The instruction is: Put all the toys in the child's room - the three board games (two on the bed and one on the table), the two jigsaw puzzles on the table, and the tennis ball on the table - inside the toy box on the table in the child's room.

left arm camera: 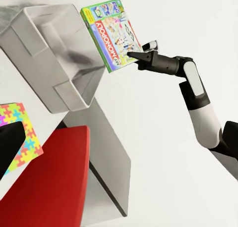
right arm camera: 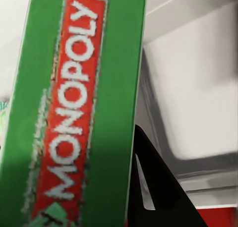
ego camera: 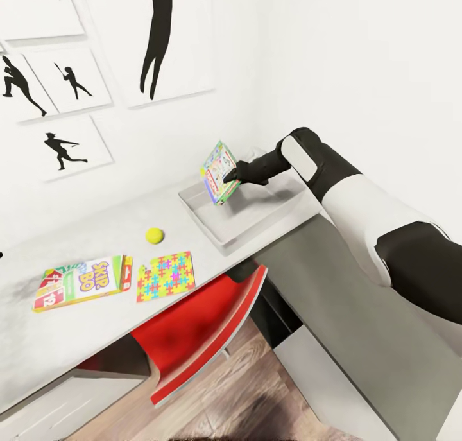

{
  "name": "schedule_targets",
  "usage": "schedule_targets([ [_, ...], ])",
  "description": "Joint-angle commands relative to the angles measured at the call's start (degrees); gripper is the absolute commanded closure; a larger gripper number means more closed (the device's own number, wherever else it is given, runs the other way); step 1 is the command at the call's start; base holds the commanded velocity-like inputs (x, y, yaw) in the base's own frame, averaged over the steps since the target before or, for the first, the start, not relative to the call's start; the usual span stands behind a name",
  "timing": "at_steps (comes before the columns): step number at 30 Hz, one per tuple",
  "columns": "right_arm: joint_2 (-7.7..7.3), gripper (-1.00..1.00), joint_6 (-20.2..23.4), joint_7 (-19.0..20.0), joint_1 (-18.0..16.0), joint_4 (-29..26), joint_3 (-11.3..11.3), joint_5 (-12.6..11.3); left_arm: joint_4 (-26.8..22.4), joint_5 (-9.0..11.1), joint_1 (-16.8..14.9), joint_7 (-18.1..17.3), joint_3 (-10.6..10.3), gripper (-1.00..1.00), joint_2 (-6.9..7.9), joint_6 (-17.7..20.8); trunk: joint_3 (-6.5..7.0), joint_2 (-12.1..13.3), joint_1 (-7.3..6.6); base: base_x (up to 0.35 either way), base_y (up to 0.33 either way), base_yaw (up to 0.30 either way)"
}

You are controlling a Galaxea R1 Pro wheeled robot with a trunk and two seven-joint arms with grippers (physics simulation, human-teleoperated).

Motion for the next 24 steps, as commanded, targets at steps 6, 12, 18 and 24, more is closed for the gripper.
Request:
schedule_targets([
  [6,-0.11,1.00,0.03,0.59,-0.08,-0.22,0.25,0.39,0.00,-0.01,-0.04,-0.23,0.00,-1.00,0.03,0.61,-0.66,-0.11,0.03,0.000,0.000,0.000],
  [12,-0.10,1.00,0.03,0.59,-0.08,-0.25,0.18,0.26,0.00,-0.01,-0.04,-0.23,-0.02,-1.00,0.03,0.61,-1.23,-0.11,0.03,0.000,0.000,0.000],
  [18,-0.05,1.00,0.03,0.59,-0.16,-0.27,0.18,0.24,0.00,-0.01,-0.04,-0.23,-0.02,-1.00,0.03,0.61,-1.80,-0.11,0.03,0.000,0.000,0.000],
  [24,0.01,1.00,0.03,0.59,-0.16,-0.36,0.19,0.37,0.00,-0.01,-0.04,-0.23,-0.01,-1.00,0.03,0.61,-2.37,-0.11,0.03,0.000,0.000,0.000],
])
